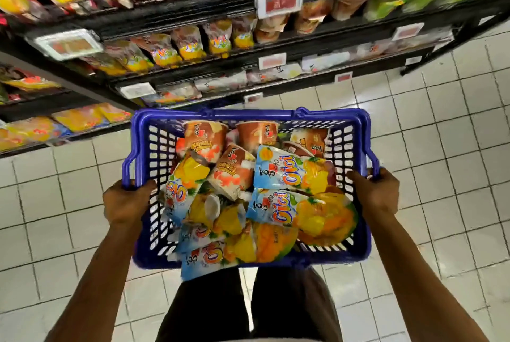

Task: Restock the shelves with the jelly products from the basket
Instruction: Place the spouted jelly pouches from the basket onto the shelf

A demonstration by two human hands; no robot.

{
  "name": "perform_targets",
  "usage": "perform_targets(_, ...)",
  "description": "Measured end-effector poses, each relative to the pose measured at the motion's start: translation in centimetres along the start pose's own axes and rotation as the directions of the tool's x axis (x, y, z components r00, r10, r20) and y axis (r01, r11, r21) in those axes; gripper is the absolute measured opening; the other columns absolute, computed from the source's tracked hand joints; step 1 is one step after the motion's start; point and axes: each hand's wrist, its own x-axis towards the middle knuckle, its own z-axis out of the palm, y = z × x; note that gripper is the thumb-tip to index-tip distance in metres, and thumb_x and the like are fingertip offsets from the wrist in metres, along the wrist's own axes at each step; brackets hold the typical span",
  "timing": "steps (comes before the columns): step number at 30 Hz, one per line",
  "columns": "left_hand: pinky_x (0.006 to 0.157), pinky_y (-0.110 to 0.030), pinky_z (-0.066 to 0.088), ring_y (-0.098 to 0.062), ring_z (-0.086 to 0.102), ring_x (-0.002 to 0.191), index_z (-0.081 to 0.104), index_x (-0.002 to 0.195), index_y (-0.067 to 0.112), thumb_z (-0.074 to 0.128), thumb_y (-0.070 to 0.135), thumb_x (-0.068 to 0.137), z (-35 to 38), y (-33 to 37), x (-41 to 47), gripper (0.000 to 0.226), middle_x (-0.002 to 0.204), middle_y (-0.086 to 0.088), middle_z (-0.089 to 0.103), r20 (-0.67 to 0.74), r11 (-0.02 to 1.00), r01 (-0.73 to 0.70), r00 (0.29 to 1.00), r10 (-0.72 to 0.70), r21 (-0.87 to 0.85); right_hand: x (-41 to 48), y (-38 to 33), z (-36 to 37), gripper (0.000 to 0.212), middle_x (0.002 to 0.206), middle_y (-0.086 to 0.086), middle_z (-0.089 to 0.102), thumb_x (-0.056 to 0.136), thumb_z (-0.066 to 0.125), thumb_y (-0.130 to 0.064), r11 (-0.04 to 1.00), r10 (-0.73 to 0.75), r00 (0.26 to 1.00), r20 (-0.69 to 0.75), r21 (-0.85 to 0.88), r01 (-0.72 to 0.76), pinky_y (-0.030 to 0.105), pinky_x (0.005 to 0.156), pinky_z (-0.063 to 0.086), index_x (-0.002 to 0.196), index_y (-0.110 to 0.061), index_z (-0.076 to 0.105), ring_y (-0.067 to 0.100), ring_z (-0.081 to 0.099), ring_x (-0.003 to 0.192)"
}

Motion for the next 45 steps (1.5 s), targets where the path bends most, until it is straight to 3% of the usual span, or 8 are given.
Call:
perform_targets(6, 0.050, -0.023, 0.035, -0.019, 0.048, 0.052, 0.064, 0.088, 0.005, 0.079, 0.026, 0.078, 6.6, -4.0, 5.5, 0.028, 0.076, -0.013, 0.059, -0.006, 0.994, 0.111, 0.994, -0.111, 0.019, 7.4, 0.6, 8.0, 0.021, 0.073, 0.004, 0.069, 0.071, 0.083, -0.023, 0.997, -0.070, 0.986, 0.154, -0.031, 0.076, 0.039, 0.066, 0.057, 0.081, -0.024, 0.064, 0.028, 0.068, 0.068)
perform_targets(11, 0.070, -0.040, 0.050, -0.029, 0.058, 0.074, 0.064, 0.090, 0.004, 0.081, 0.026, 0.076, 13.4, -7.6, 11.7, 0.031, 0.084, -0.017, 0.062, 0.018, 0.983, 0.177, 0.984, -0.176, -0.057, 12.8, 3.2, 16.0, 0.022, 0.065, -0.003, 0.065, 0.071, 0.083, -0.011, 0.999, -0.034, 0.982, 0.186, -0.002, 0.035, 0.017, 0.042, 0.044, 0.080, -0.018, 0.064, 0.011, 0.061, 0.053)
perform_targets(19, 0.082, -0.047, 0.056, -0.026, 0.060, 0.080, 0.061, 0.083, 0.011, 0.083, 0.025, 0.074, 24.1, -13.2, 21.8, 0.028, 0.087, -0.015, 0.063, 0.057, 0.965, 0.225, 0.974, -0.219, -0.135, 20.3, 8.3, 28.4, 0.032, 0.081, 0.011, 0.065, 0.071, 0.084, -0.013, 0.997, 0.019, 0.988, 0.154, -0.078, -0.007, 0.036, 0.071, 0.053, 0.067, -0.021, 0.054, 0.024, 0.060, 0.070)
perform_targets(25, 0.069, -0.033, 0.050, -0.026, 0.060, 0.071, 0.061, 0.078, 0.014, 0.082, 0.026, 0.073, 29.0, -16.1, 26.2, 0.025, 0.086, -0.013, 0.064, 0.051, 0.971, 0.219, 0.975, -0.214, -0.096, 24.0, 10.9, 34.8, 0.033, 0.074, 0.005, 0.061, 0.071, 0.083, -0.015, 0.989, -0.022, 0.987, 0.157, -0.143, 0.044, 0.023, 0.050, 0.041, 0.068, -0.022, 0.051, 0.023, 0.058, 0.064)
perform_targets(33, 0.082, -0.048, 0.058, -0.033, 0.066, 0.079, 0.059, 0.072, 0.019, 0.081, 0.028, 0.069, 30.9, -16.7, 28.2, 0.024, 0.084, -0.013, 0.068, 0.054, 0.967, 0.249, 0.968, -0.246, -0.059, 26.2, 12.4, 37.4, 0.031, 0.065, -0.007, 0.059, 0.071, 0.084, -0.025, 0.972, -0.069, 0.987, 0.146, -0.215, 0.099, 0.018, 0.047, 0.035, 0.070, -0.024, 0.054, 0.008, 0.055, 0.055)
perform_targets(36, 0.083, -0.047, 0.056, -0.033, 0.065, 0.084, 0.064, 0.089, 0.011, 0.078, 0.030, 0.074, 30.1, -15.8, 27.0, 0.027, 0.096, -0.016, 0.069, 0.073, 0.980, 0.199, 0.977, -0.199, 0.014, 25.8, 12.2, 36.9, 0.029, 0.074, 0.000, 0.063, 0.075, 0.081, -0.029, 0.935, -0.067, 0.981, 0.181, -0.331, 0.125, 0.020, 0.051, 0.036, 0.079, -0.020, 0.055, 0.018, 0.059, 0.062)
perform_targets(39, 0.093, -0.049, 0.045, -0.041, 0.056, 0.111, 0.052, 0.124, 0.000, 0.083, 0.030, 0.071, 29.7, -14.0, 23.1, 0.068, 0.121, -0.023, 0.059, -0.071, 0.987, 0.070, 0.996, -0.060, 0.142, 24.0, 10.7, 36.0, 0.048, 0.105, 0.010, 0.060, 0.078, 0.079, -0.034, 0.840, -0.127, 0.965, 0.231, -0.492, 0.229, 0.034, 0.072, 0.047, 0.111, -0.009, 0.054, 0.028, 0.058, 0.089)
perform_targets(45, 0.122, -0.036, 0.012, -0.028, 0.009, 0.149, 0.009, 0.152, -0.001, 0.068, 0.027, 0.083, 31.1, -9.9, 13.6, 0.095, 0.160, -0.018, 0.014, -0.193, 0.977, -0.203, 0.958, 0.211, 0.060, 19.2, 7.2, 36.7, 0.047, 0.126, 0.016, 0.056, 0.084, 0.071, -0.017, 0.493, -0.640, 0.631, 0.438, -0.395, 0.775, 0.044, 0.093, 0.044, 0.126, -0.008, 0.054, 0.034, 0.052, 0.114)
